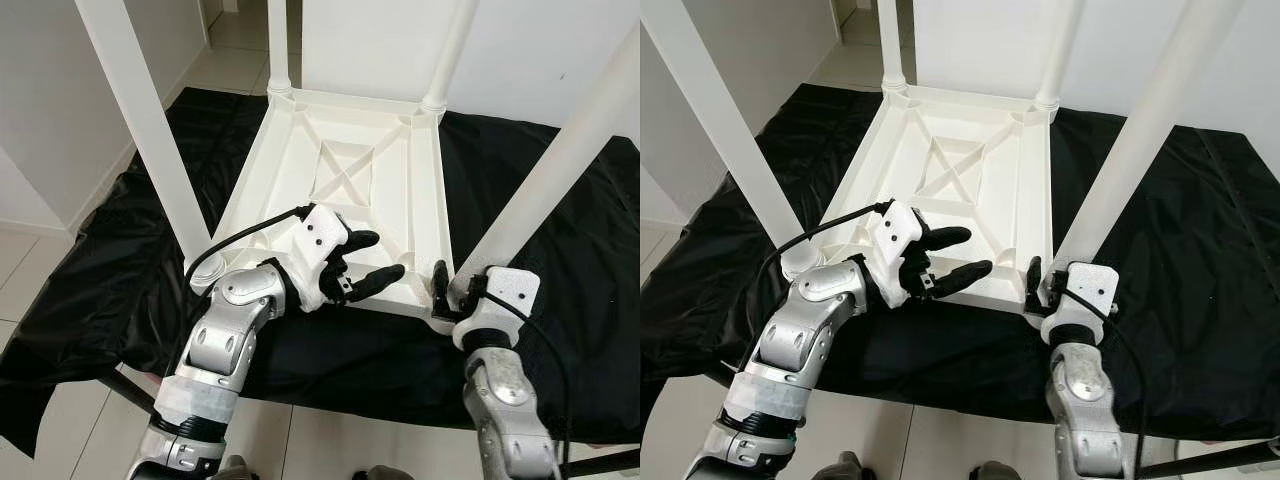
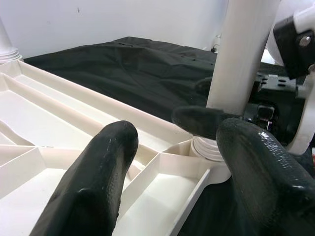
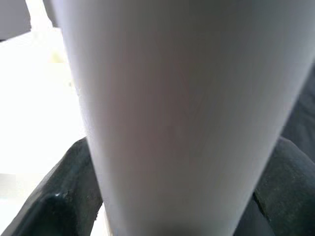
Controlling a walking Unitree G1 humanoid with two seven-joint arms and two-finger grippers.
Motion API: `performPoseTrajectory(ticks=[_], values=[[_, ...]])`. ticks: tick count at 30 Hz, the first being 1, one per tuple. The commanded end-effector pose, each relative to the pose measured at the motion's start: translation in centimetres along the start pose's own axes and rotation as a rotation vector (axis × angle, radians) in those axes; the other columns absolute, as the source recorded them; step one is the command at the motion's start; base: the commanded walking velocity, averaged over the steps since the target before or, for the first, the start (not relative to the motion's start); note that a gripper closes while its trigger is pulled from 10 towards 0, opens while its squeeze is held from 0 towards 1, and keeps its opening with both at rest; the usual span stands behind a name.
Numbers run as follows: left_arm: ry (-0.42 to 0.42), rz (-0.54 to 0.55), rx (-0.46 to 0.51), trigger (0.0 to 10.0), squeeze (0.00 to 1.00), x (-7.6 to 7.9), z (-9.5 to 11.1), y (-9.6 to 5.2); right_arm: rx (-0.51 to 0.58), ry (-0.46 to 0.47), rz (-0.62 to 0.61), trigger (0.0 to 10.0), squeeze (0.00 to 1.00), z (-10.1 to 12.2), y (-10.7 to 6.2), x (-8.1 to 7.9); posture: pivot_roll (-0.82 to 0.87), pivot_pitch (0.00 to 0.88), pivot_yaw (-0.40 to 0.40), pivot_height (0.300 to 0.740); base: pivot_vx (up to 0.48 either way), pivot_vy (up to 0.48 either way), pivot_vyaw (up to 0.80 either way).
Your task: Building children table
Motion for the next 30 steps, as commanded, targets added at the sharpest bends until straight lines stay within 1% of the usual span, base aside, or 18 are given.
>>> performPoseTrajectory(ticks=[1,2,3,4,5,7,8,9,10,11,13,16,17,19,20,21,26,30], values=[[0.008,0.168,-0.073,10.0,0.0,-1.5,-1.2,-0.4,0.003,0.008,0.041,10.0,0.0,0.3,0.0,0.1,0.01,0.038,-0.007,0.74,0.0,0.0,0.0],[0.014,0.164,-0.08,10.0,0.0,-1.4,-1.3,-0.4,0.0,-0.005,0.077,10.0,0.0,0.4,0.0,0.2,0.01,0.038,-0.007,0.74,0.0,0.0,0.0],[0.014,0.164,-0.08,10.0,0.0,-1.4,-1.3,-0.4,0.0,-0.005,0.077,10.0,0.0,0.4,0.0,0.2,0.01,0.038,-0.007,0.74,0.0,0.0,0.0],[0.024,0.158,-0.091,10.0,0.0,-1.3,-1.5,-0.4,-0.011,-0.033,0.131,10.0,0.0,0.4,0.1,0.3,0.01,0.043,0.0,0.74,0.0,0.0,0.0],[0.024,0.158,-0.091,10.0,0.0,-1.3,-1.5,-0.4,-0.011,-0.033,0.131,10.0,0.0,0.4,0.1,0.3,0.01,0.043,0.0,0.74,0.0,0.0,0.0],[0.044,0.141,-0.116,10.0,0.0,-0.9,-1.9,-0.3,-0.05,-0.074,0.281,10.0,0.0,0.3,0.3,0.4,0.01,0.045,0.001,0.74,0.0,0.0,0.0],[0.044,0.141,-0.116,10.0,0.0,-0.9,-1.9,-0.3,-0.05,-0.074,0.281,10.0,0.0,0.3,0.3,0.4,0.01,0.045,0.001,0.74,0.0,0.0,0.0],[0.053,0.131,-0.132,10.0,0.0,-0.7,-2.1,-0.3,-0.072,-0.067,0.338,10.0,0.0,0.2,0.4,0.4,0.01,0.045,0.001,0.74,0.0,0.0,0.0],[0.067,0.125,-0.14,10.0,0.0,-0.5,-2.2,-0.3,-0.083,-0.092,0.376,10.0,0.0,0.1,0.4,0.5,0.01,0.043,0.004,0.74,0.0,0.0,0.0],[0.067,0.125,-0.14,10.0,0.0,-0.5,-2.2,-0.3,-0.083,-0.092,0.376,10.0,0.0,0.1,0.4,0.5,0.01,0.043,0.004,0.74,0.0,0.0,0.0],[0.078,0.09,-0.127,10.0,0.0,0.2,-2.0,-0.3,-0.116,-0.107,0.443,10.0,0.0,-0.1,0.7,0.7,0.02,0.042,0.003,0.74,0.0,0.0,0.0],[0.079,0.081,-0.116,10.0,0.0,0.4,-1.9,-0.4,-0.124,-0.112,0.46,10.0,0.0,-0.1,0.8,0.8,0.02,0.042,0.003,0.74,0.0,0.0,0.0],[0.077,0.072,-0.11,10.0,0.0,0.5,-1.9,-0.5,-0.144,-0.116,0.488,10.0,0.0,-0.3,0.8,0.9,0.02,0.041,0.002,0.74,0.0,0.0,0.0],[0.062,0.051,-0.099,10.0,0.0,0.8,-1.8,-0.6,-0.184,-0.125,0.531,6.2,0.0,-0.8,0.8,1.0,0.02,0.038,0.004,0.74,0.0,0.0,0.0],[0.062,0.051,-0.099,10.0,0.0,0.8,-1.8,-0.6,-0.184,-0.125,0.531,6.2,0.0,-0.8,0.8,1.0,0.02,0.038,0.004,0.74,0.0,0.0,0.0],[0.07,0.031,-0.096,10.0,0.0,1.1,-1.8,-0.6,-0.206,-0.128,0.555,0.0,0.0,-1.2,0.8,1.2,0.02,0.038,0.004,0.74,0.0,0.0,0.0],[0.09,0.013,-0.099,10.0,0.0,1.4,-2.0,-0.6,-0.208,-0.125,0.57,0.0,0.0,-1.4,0.9,1.4,0.02,0.038,0.001,0.74,0.0,0.0,0.0],[0.094,0.021,-0.1,10.0,0.0,1.4,-2.0,-0.4,-0.209,-0.098,0.574,0.0,0.0,-1.7,0.6,1.4,0.02,0.036,-0.003,0.74,0.0,0.0,0.0]])
Point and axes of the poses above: a point about 5 cm out from each wrist's last joint towards the gripper, its own y axis pointing out of the wrist towards the gripper, its own z axis along the axis of the wrist's last joint, x = y × z, the point moved 5 cm from there along y, pointing out of the wrist towards the gripper, and after that the axes turned 14 degrees about y, right-handed, at the moved point
